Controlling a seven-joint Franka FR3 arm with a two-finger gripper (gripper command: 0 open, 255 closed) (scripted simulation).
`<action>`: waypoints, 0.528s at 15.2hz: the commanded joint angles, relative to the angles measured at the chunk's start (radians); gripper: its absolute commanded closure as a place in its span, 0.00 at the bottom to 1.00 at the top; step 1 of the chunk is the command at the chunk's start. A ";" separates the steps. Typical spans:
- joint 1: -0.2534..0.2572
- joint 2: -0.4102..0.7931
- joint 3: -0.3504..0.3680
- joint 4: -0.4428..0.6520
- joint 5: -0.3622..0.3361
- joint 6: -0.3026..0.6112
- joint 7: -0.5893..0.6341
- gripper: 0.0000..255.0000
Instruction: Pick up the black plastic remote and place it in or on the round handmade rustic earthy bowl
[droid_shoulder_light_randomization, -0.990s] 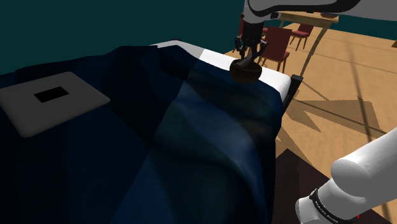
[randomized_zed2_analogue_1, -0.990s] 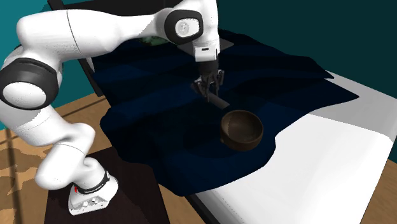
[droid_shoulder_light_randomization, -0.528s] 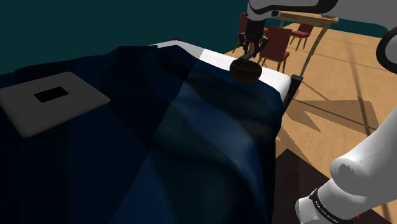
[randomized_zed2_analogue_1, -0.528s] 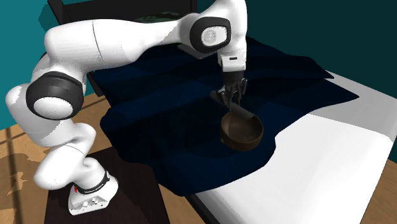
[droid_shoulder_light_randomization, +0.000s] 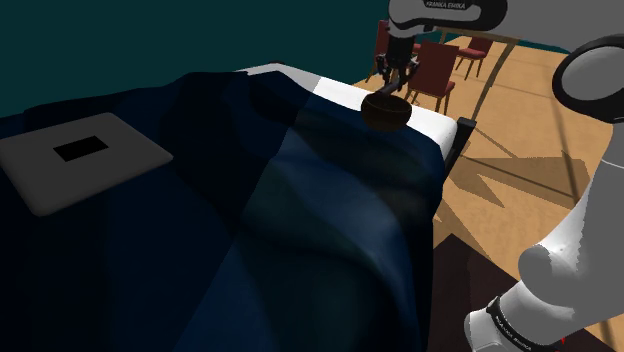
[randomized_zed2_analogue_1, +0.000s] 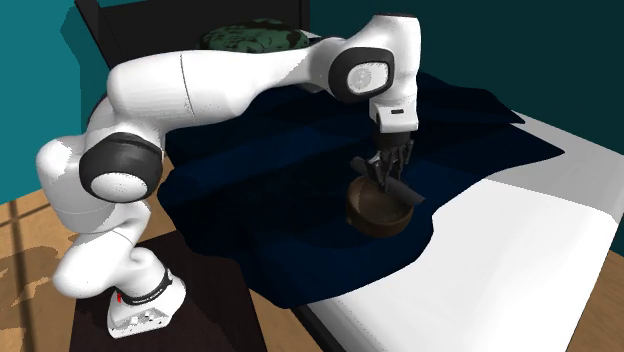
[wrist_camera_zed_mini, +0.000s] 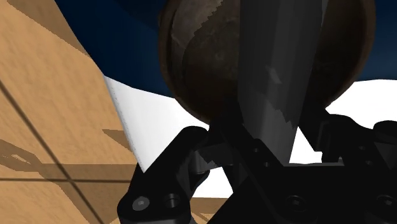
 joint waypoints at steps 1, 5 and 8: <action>-0.006 -0.008 -0.001 -0.037 0.003 0.030 0.003 1.00; -0.014 -0.018 -0.002 -0.105 0.005 0.087 0.014 1.00; -0.017 -0.022 -0.003 -0.134 0.005 0.112 0.019 1.00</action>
